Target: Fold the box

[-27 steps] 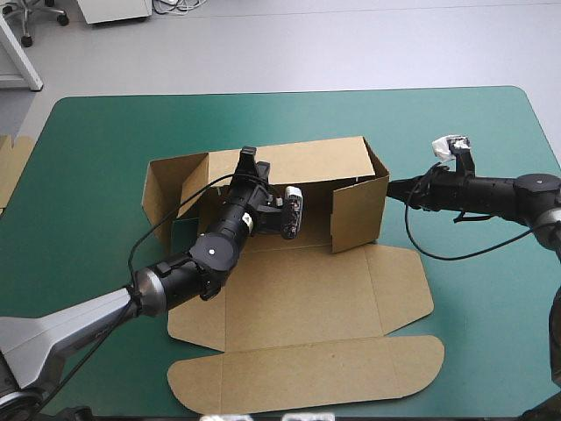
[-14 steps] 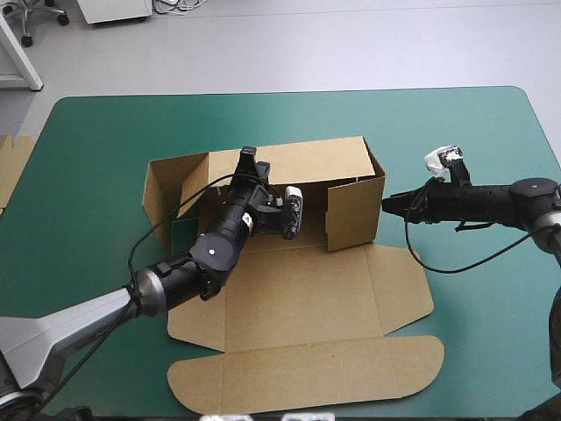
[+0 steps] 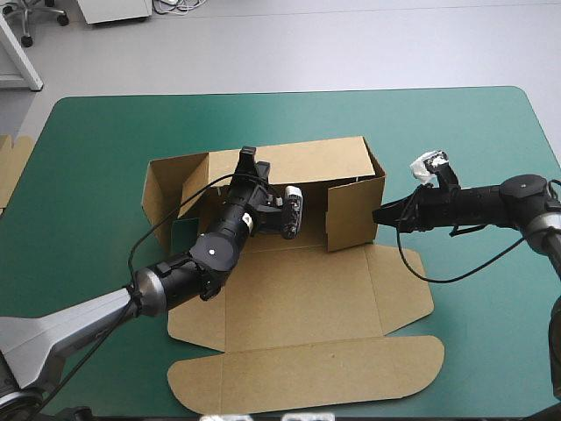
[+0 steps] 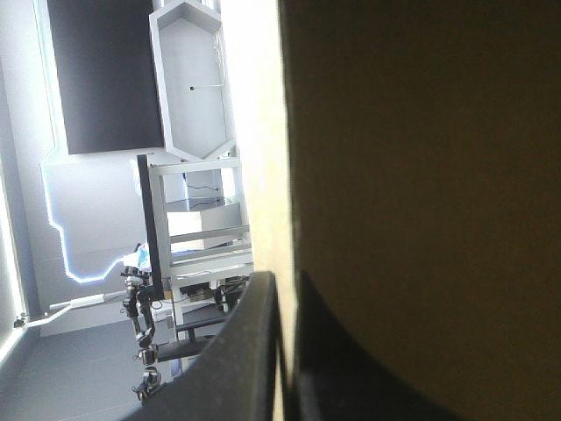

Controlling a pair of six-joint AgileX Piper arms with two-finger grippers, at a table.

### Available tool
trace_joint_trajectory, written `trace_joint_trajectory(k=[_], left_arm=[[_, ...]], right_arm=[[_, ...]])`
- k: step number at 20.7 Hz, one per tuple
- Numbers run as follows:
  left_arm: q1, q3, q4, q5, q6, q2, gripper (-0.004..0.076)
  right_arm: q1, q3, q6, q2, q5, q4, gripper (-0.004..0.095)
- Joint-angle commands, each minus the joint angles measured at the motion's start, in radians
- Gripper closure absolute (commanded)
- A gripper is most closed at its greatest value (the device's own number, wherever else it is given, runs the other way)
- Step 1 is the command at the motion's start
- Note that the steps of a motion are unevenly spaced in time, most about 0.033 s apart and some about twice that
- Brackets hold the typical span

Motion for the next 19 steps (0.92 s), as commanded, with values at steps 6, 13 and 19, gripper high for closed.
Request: trace_joint_trajectory(k=[6,13,19], left_arm=[[-0.004,-0.022,-0.002,0.029,-0.008,-0.024,0.0734],[-0.004,-0.022,-0.002,0.048,-0.008,-0.024,0.0734],[-0.004,-0.022,-0.002,0.048,-0.008,-0.024,0.0734]], right_arm=[[0.011,-0.030,-0.005,-0.190,-0.318,-0.088,0.0584],[0.011,-0.030,-0.026,-0.184,-0.418,-0.104,0.0180],[-0.020,-0.032,0.098,-0.190,-0.373,-0.270,0.0179]])
